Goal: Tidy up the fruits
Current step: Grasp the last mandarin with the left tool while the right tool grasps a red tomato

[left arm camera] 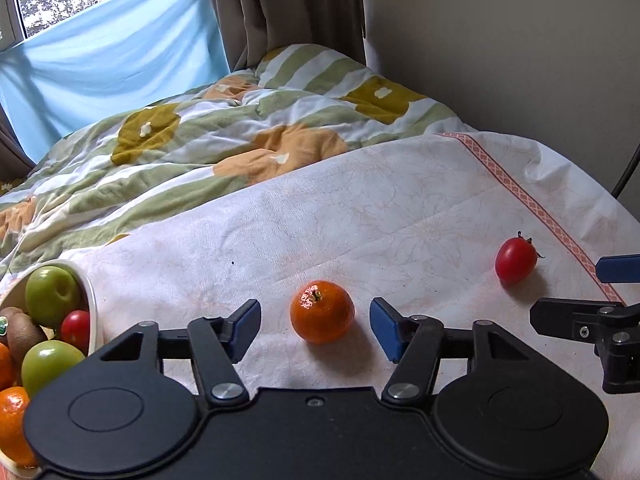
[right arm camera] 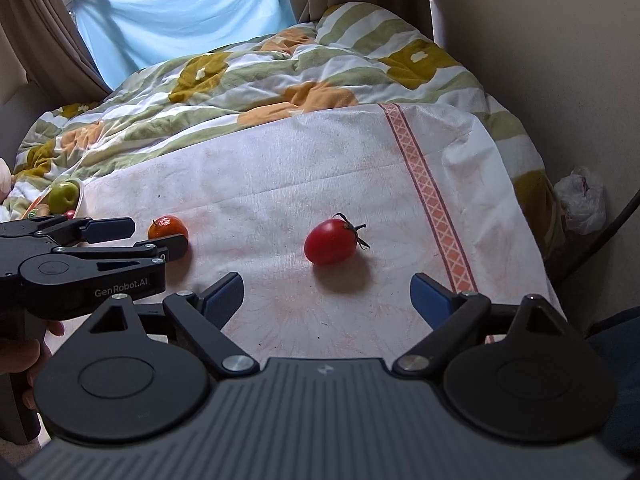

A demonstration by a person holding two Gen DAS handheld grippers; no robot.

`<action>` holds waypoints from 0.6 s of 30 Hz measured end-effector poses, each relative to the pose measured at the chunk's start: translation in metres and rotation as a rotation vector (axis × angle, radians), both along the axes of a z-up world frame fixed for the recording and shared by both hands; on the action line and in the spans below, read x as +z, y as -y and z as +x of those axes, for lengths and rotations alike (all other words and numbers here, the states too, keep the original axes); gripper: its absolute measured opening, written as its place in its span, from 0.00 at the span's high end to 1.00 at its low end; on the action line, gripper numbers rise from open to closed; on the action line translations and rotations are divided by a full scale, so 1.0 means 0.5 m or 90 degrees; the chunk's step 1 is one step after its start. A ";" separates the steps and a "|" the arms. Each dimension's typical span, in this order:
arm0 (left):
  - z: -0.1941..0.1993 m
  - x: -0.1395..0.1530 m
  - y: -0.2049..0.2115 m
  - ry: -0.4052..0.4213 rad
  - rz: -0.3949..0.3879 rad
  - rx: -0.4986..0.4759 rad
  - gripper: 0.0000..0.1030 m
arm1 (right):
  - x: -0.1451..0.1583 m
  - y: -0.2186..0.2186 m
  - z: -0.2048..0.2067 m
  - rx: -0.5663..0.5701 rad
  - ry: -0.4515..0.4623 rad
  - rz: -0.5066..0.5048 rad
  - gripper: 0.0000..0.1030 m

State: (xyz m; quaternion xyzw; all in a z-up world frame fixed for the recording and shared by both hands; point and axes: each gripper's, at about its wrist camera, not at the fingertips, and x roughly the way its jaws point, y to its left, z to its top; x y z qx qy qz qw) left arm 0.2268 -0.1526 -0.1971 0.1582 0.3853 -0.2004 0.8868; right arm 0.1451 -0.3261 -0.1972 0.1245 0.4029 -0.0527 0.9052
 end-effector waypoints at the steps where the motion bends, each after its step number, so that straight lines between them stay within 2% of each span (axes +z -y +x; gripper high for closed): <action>1: 0.003 -0.005 0.001 -0.004 0.003 -0.001 0.40 | -0.003 -0.001 0.003 -0.002 0.002 -0.007 0.00; 4: 0.009 -0.017 0.004 -0.012 0.005 -0.002 0.43 | -0.012 -0.002 0.009 -0.012 0.006 -0.013 0.00; 9: 0.017 -0.026 0.006 -0.016 -0.004 -0.016 0.59 | -0.026 -0.002 0.024 -0.025 0.002 -0.003 0.03; 11: 0.020 -0.025 0.007 -0.014 -0.001 -0.022 0.59 | -0.030 -0.004 0.030 -0.029 0.000 0.002 0.06; 14: 0.028 -0.023 0.005 -0.023 -0.009 -0.025 0.59 | -0.036 -0.014 0.045 -0.026 -0.010 0.005 0.19; 18: 0.028 -0.019 -0.001 -0.024 -0.011 -0.024 0.60 | -0.041 -0.024 0.061 -0.030 -0.009 0.003 0.22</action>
